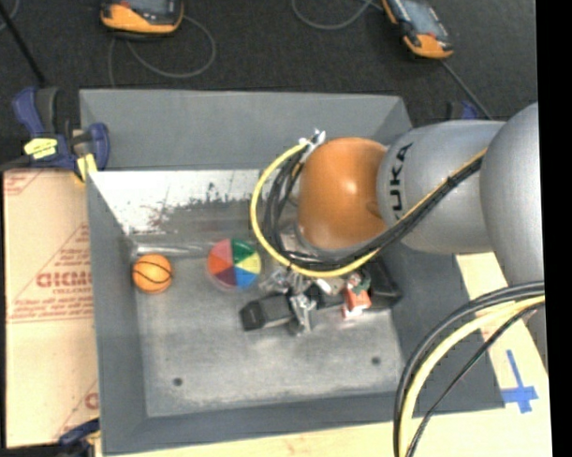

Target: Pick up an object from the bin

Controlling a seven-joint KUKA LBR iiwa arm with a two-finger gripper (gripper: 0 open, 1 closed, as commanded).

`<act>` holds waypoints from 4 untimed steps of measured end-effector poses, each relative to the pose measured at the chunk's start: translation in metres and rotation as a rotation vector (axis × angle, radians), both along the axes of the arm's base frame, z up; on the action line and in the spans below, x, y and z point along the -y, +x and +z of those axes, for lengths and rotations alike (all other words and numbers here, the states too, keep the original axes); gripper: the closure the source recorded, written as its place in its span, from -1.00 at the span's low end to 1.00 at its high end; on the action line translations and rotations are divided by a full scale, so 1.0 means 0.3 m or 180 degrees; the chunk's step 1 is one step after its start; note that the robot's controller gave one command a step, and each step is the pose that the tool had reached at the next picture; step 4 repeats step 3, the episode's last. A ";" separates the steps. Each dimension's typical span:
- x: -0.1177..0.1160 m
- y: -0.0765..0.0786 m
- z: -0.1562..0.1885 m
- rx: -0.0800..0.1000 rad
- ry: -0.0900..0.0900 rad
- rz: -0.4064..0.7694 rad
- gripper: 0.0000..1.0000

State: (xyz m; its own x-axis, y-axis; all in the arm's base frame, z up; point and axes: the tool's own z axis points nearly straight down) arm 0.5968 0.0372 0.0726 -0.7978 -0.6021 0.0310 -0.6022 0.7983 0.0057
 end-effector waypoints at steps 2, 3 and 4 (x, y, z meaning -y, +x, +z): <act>0.000 0.000 0.000 -0.0001 0.0001 0.0000 1.00; -0.039 0.071 0.624 0.0110 0.0046 0.0090 1.00; -0.039 0.071 0.624 0.0110 0.0046 0.0090 1.00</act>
Offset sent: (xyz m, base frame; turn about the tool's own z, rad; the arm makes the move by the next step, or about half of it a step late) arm 0.0000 0.0000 0.0000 0.0000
